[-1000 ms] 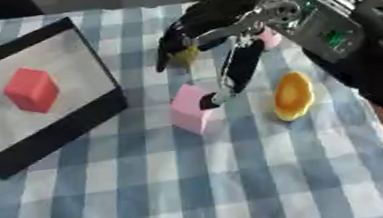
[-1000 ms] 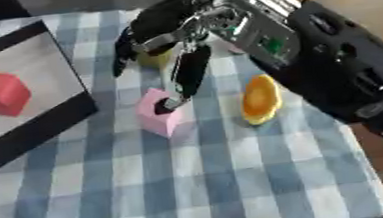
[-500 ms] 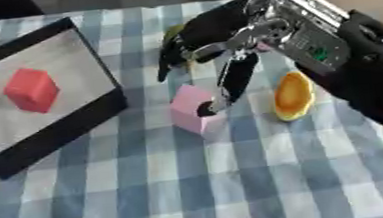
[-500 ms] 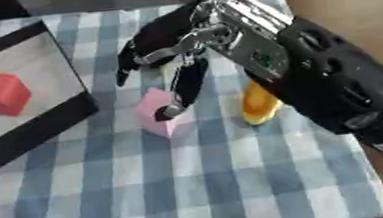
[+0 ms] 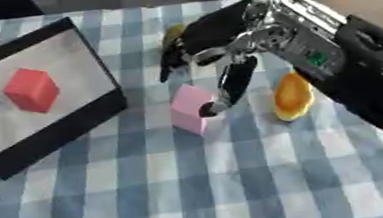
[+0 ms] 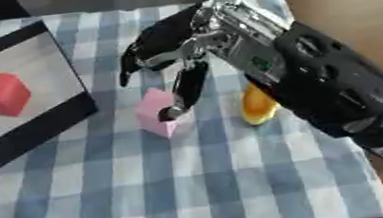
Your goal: Pick up objects on the table and place them in the box.
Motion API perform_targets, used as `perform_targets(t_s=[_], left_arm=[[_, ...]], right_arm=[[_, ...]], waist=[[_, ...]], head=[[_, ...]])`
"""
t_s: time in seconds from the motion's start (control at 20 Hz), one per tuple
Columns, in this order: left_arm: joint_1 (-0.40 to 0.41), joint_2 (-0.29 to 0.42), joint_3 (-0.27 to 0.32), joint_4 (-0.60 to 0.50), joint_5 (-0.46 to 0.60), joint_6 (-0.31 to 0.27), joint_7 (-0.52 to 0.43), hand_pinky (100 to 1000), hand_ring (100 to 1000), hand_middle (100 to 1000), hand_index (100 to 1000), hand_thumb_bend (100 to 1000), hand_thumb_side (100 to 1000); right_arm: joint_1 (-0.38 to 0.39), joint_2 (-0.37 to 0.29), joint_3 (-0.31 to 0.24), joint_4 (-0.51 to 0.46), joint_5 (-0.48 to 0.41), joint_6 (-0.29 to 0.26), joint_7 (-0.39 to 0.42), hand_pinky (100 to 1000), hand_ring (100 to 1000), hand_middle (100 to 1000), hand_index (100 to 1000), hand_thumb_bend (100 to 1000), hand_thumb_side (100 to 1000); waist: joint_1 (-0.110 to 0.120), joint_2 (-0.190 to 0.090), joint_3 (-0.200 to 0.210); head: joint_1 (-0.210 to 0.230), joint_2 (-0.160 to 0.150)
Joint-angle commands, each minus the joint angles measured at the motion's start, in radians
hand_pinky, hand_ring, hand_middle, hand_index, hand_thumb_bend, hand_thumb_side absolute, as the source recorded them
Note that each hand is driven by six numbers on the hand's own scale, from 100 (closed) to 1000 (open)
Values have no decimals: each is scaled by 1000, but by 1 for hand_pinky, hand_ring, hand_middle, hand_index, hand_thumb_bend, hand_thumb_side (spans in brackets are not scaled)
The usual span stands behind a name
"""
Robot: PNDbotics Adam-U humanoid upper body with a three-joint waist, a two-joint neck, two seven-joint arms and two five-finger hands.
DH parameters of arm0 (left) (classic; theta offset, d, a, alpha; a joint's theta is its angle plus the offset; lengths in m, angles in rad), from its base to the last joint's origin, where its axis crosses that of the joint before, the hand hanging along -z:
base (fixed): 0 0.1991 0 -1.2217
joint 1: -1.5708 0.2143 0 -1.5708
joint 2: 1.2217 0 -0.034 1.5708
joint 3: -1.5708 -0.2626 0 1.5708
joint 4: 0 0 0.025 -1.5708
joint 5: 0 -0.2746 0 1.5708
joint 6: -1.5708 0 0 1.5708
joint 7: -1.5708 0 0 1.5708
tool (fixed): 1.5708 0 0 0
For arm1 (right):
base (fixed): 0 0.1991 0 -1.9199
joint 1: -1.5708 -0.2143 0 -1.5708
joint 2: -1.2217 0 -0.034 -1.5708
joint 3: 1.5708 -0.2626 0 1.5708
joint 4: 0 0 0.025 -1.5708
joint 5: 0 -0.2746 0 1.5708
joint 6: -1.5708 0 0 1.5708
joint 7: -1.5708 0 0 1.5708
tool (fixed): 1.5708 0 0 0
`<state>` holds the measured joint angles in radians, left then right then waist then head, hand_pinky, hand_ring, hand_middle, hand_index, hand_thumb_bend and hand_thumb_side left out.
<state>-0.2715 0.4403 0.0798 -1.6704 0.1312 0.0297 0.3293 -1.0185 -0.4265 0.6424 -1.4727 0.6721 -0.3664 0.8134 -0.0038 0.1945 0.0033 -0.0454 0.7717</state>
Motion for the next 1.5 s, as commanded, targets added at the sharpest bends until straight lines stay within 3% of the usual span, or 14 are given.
perform_targets(t_s=[0.05, 0.55, 0.95, 1.5], left_arm=[[-5, 35, 15, -10, 1, 1, 1, 818, 886, 812, 868, 100, 875], [-9, 30, 15, -11, 2, 0, -2, 819, 888, 813, 869, 100, 875], [-13, 29, 12, -11, 3, 0, -5, 820, 889, 814, 870, 100, 874], [-17, 23, 14, -13, 7, -2, -6, 820, 891, 810, 868, 100, 873]], right_arm=[[-11, -5, -17, -7, 15, -103, 94, 897, 856, 849, 895, 372, 416], [11, 1, 5, 45, 78, -149, 94, 899, 858, 852, 899, 374, 396], [4, -3, 4, 51, 81, -160, 94, 905, 870, 870, 909, 430, 295], [26, 10, 23, 111, 119, -208, 94, 906, 871, 872, 908, 431, 265]], waist=[[7, -17, -1], [7, -8, 3], [7, -5, 4], [8, 9, 14]], head=[[3, -2], [3, -2], [2, -2], [-8, -2]])
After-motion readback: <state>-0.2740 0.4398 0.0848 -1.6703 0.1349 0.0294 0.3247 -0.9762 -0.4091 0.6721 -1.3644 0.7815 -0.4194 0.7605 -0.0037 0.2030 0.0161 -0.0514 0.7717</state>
